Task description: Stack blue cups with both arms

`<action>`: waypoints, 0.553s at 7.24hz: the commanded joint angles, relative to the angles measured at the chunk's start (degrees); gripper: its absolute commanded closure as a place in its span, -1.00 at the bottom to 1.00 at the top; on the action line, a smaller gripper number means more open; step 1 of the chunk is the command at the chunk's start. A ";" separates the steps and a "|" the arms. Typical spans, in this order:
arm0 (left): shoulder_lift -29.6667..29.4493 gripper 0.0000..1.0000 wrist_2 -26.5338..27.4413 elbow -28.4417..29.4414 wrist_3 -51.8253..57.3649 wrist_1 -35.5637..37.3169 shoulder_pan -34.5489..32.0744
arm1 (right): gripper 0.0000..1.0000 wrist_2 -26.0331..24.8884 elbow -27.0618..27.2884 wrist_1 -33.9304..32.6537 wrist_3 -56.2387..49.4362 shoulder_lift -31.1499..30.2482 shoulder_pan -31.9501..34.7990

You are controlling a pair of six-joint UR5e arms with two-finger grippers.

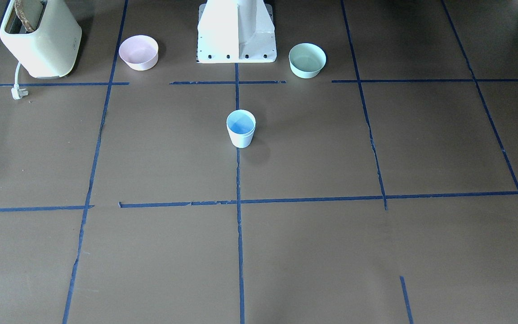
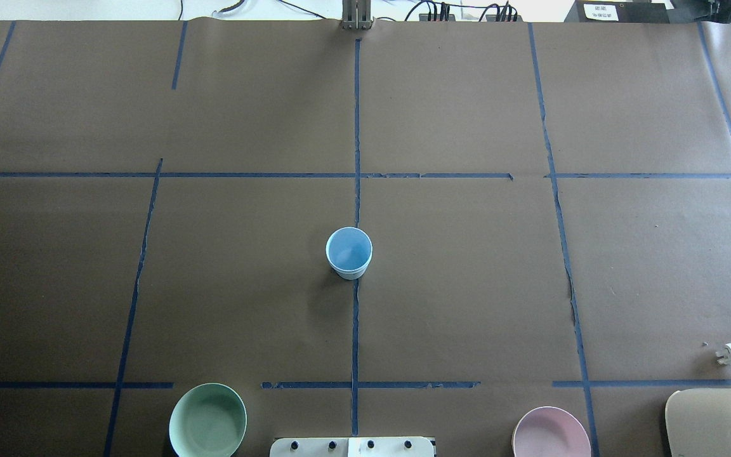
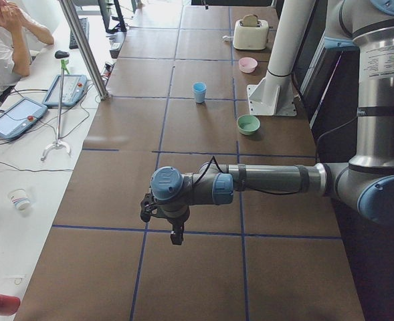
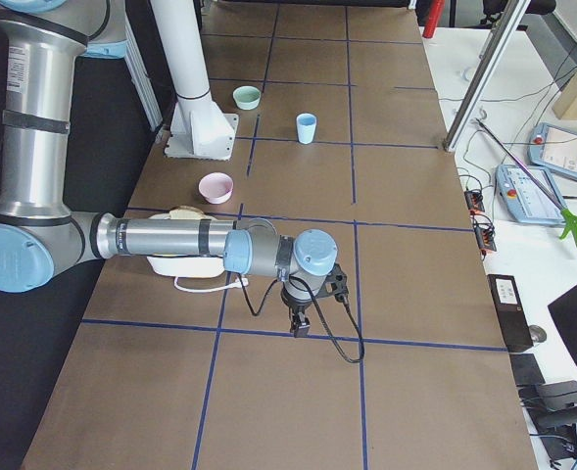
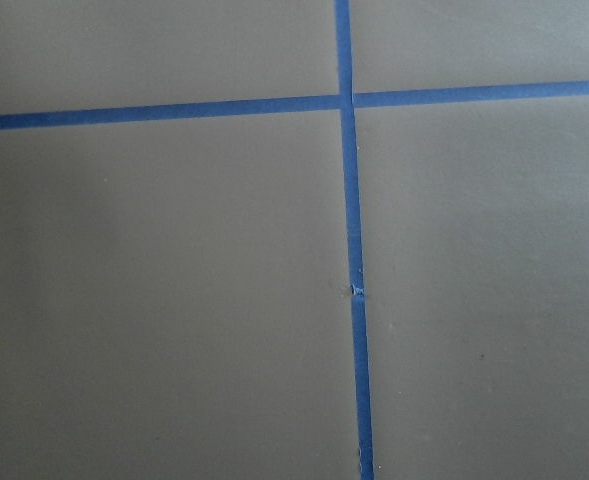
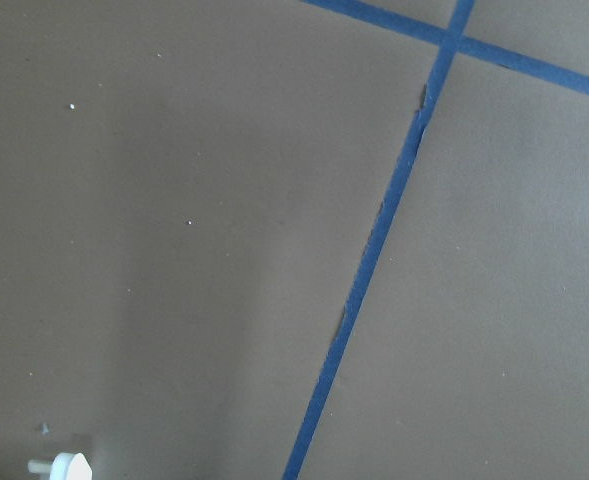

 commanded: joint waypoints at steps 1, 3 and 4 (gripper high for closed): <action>0.51 -1.00 0.15 -0.70 -0.03 -0.03 0.00 | -1.00 0.06 -0.15 0.00 -0.01 0.02 0.04; 1.65 -1.00 0.15 -0.88 0.05 -0.21 0.09 | -1.00 0.15 -0.06 0.00 -0.01 0.02 0.04; 1.66 -1.00 0.06 -0.79 0.05 -0.20 0.09 | -1.00 0.15 -0.06 0.00 -0.01 0.02 0.04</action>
